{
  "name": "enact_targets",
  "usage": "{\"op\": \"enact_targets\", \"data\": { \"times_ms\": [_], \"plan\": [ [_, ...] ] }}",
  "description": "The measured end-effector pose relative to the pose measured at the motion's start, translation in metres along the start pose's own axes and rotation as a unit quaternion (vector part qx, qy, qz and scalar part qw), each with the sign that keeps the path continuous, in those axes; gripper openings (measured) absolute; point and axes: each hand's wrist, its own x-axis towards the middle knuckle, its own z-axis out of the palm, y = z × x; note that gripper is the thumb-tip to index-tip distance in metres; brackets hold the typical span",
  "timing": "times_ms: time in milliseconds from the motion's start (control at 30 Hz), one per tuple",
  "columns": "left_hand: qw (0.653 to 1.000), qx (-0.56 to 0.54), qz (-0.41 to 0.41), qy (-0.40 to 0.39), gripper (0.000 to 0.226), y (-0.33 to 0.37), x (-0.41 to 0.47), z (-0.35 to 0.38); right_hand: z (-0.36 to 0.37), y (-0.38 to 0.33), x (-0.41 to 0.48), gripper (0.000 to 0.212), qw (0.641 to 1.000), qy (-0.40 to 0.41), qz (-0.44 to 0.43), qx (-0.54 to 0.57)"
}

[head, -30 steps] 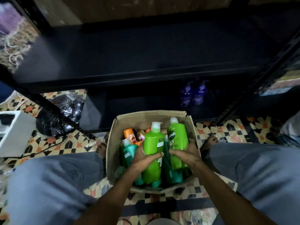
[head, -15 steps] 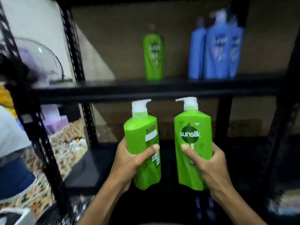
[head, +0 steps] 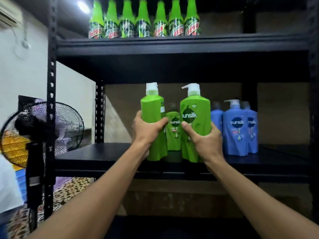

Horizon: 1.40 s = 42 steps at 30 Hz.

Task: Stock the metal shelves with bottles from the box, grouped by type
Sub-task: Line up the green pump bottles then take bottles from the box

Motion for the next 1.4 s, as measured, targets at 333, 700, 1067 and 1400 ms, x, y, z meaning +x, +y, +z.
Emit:
{"op": "enact_targets", "data": {
  "times_ms": [333, 700, 1067, 1400],
  "plan": [
    [0.988, 0.154, 0.012, -0.005, 0.101, -0.046, 0.023, 0.0, 0.027, 0.045, 0.02, 0.062, 0.998, -0.008, 0.046, -0.042],
    [0.956, 0.218, -0.008, -0.195, 0.133, -0.091, 0.02, -0.003, 0.021, 0.067, 0.028, 0.08, 0.991, -0.035, 0.033, -0.128],
    [0.959, 0.14, -0.097, -0.228, 0.104, -0.1, 0.038, -0.014, 0.017, 0.079, 0.044, 0.094, 0.962, -0.117, 0.041, -0.242],
    [0.943, 0.194, -0.133, -0.233, 0.117, -0.134, 0.08, -0.001, 0.042, 0.097, 0.078, 0.094, 0.952, -0.13, 0.127, -0.246]
  ]
}}
